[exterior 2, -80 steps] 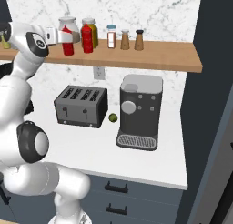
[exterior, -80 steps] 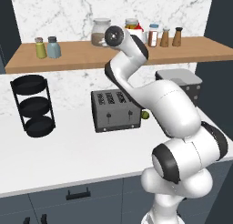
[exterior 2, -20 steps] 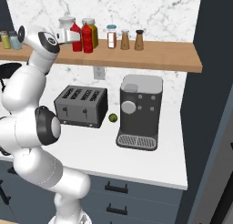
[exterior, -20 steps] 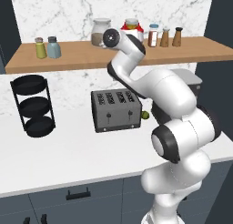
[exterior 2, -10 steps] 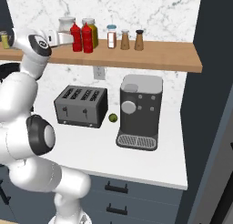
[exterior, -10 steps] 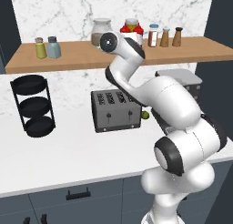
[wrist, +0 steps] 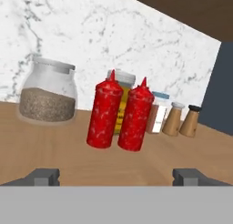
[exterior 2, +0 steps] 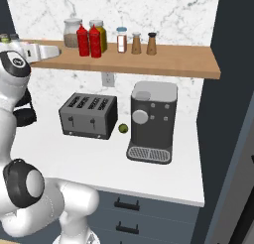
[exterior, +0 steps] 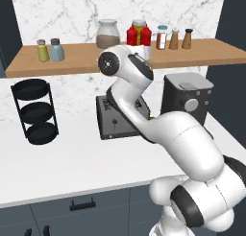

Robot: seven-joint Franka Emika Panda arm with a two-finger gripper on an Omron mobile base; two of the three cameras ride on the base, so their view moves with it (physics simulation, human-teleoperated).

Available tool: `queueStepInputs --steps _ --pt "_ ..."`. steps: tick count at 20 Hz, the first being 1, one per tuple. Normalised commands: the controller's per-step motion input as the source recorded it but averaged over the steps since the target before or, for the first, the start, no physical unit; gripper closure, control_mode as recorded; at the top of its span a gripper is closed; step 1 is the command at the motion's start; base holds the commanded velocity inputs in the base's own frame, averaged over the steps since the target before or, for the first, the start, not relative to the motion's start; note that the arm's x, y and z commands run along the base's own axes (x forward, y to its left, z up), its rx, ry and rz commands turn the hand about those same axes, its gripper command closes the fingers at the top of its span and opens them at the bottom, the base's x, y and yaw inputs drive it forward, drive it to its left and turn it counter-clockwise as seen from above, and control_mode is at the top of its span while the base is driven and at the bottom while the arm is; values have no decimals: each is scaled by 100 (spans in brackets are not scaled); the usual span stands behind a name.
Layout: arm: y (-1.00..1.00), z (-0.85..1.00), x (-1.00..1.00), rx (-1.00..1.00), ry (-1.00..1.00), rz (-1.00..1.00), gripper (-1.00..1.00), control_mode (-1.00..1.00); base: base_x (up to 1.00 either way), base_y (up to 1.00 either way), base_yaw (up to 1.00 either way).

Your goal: Put the shaker and condiment bottle from the counter next to their counterparts in the cabinet.

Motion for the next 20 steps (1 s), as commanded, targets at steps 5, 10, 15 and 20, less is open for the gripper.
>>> queueStepInputs --steps 5,10,15,20 --pt "39 0 -91 0 -16 4 -100 -100 0 0 0" --pt "23 0 -83 6 -4 10 -100 -100 0 0 0" --pt "24 0 -92 12 0 9 -100 -100 0 0 0" --pt "34 0 -100 9 0 8 -100 -100 0 0 0"
